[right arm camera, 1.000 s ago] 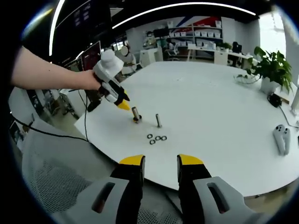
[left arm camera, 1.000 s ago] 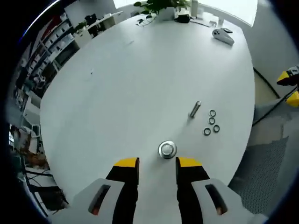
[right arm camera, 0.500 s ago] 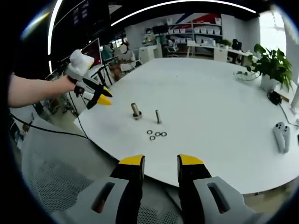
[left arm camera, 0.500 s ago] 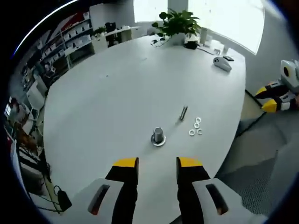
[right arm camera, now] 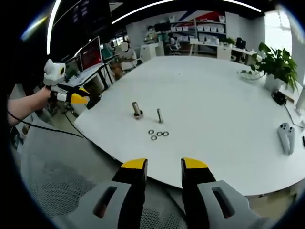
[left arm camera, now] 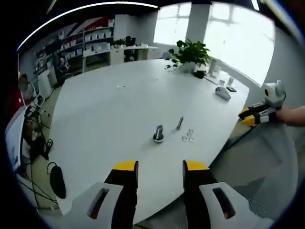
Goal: Place the washer onto the threaded stud by aligning its center hole with the stud, sliding it down to the base, and recovering from edge contact or off-axis alignment until the washer reaches the visible bottom stop.
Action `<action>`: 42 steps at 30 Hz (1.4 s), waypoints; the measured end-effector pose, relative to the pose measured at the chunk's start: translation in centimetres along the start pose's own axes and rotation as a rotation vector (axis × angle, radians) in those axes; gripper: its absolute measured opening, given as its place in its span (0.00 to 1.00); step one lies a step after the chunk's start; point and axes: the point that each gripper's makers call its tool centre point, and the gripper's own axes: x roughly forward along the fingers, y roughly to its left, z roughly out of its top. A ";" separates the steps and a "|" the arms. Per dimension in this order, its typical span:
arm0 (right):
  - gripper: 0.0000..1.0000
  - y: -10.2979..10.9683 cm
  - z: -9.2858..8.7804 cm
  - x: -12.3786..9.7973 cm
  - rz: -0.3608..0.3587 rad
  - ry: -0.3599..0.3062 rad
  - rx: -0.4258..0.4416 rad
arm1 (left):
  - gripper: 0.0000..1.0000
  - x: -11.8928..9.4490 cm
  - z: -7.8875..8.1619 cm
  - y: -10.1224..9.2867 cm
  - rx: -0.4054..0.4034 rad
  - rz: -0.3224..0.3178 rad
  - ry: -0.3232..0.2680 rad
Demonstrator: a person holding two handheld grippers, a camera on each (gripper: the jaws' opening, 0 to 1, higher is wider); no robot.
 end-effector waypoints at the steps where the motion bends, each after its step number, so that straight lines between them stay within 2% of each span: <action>1: 0.31 0.0 -0.1 0.0 -0.002 0.004 -0.002 | 0.36 -0.4 -0.2 -0.3 0.005 -0.003 -0.002; 4: 0.31 -0.1 -0.2 0.1 -0.005 0.015 -0.009 | 0.38 -1.2 -0.1 -0.9 -0.030 -0.020 -0.054; 10: 0.30 -0.3 0.0 -0.1 -0.013 -0.005 0.007 | 0.38 -2.2 -1.8 -1.7 -0.040 -0.029 -0.054; 13: 0.30 -0.3 0.0 -0.1 -0.018 -0.002 0.005 | 0.38 -2.6 -2.5 -2.2 -0.080 -0.037 -0.062; 24: 0.30 -0.5 -0.2 -0.1 -0.029 0.009 -0.008 | 0.37 -2.8 -2.3 -3.3 -0.126 -0.032 -0.137; 26: 0.30 -0.6 -0.1 -0.1 -0.031 0.005 -0.009 | 0.37 -2.7 -2.4 -3.5 -0.131 -0.033 -0.135; 27: 0.30 -0.7 -0.1 -0.1 -0.033 0.003 -0.008 | 0.37 -2.8 -2.3 -3.8 -0.145 -0.047 -0.134; 30: 0.30 -0.6 -0.1 -0.2 -0.035 0.005 -0.013 | 0.39 -3.2 -0.9 -4.3 -0.193 -0.057 -0.187; 37: 0.30 -0.8 -0.1 -0.2 -0.042 0.002 -0.010 | 0.39 -2.5 0.0 -5.6 -0.166 -0.048 -0.199; 42: 0.30 -0.9 0.0 -0.2 -0.047 -0.005 -0.007 | 0.37 -1.4 -0.7 -6.4 -0.106 -0.065 -0.162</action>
